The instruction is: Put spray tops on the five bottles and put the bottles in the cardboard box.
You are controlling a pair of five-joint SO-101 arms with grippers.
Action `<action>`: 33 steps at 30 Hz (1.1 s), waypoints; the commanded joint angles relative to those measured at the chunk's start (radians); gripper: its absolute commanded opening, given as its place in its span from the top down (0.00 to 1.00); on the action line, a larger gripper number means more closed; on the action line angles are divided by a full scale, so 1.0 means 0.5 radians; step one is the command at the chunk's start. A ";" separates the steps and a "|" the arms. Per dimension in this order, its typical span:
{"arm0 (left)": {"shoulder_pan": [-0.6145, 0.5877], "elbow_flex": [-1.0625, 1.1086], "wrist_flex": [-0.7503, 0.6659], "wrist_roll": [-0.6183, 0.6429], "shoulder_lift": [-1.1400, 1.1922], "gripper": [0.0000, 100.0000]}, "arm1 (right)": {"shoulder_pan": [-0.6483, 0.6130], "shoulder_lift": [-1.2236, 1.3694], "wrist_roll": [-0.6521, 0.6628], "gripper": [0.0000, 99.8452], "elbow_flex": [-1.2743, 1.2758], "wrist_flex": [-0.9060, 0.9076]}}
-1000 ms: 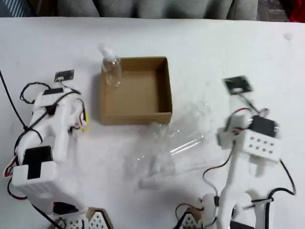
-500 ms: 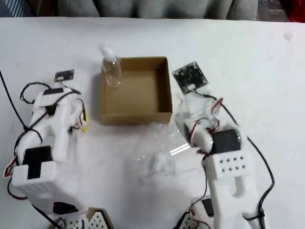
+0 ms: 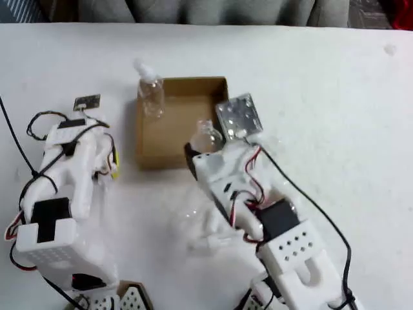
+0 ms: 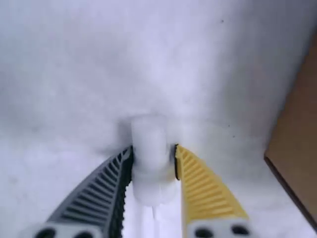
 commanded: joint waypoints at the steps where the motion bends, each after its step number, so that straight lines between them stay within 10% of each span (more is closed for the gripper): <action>1: -0.020 -0.077 0.031 -0.028 0.005 0.98 | -0.069 -0.272 -0.092 0.98 0.276 -0.474; 18: -0.226 -0.338 0.117 -0.006 0.002 0.98 | -0.520 -0.612 -0.083 0.98 1.332 -1.855; 33: -0.232 -1.467 0.933 0.279 0.002 0.98 | -0.606 -0.603 -0.077 0.98 1.547 -2.039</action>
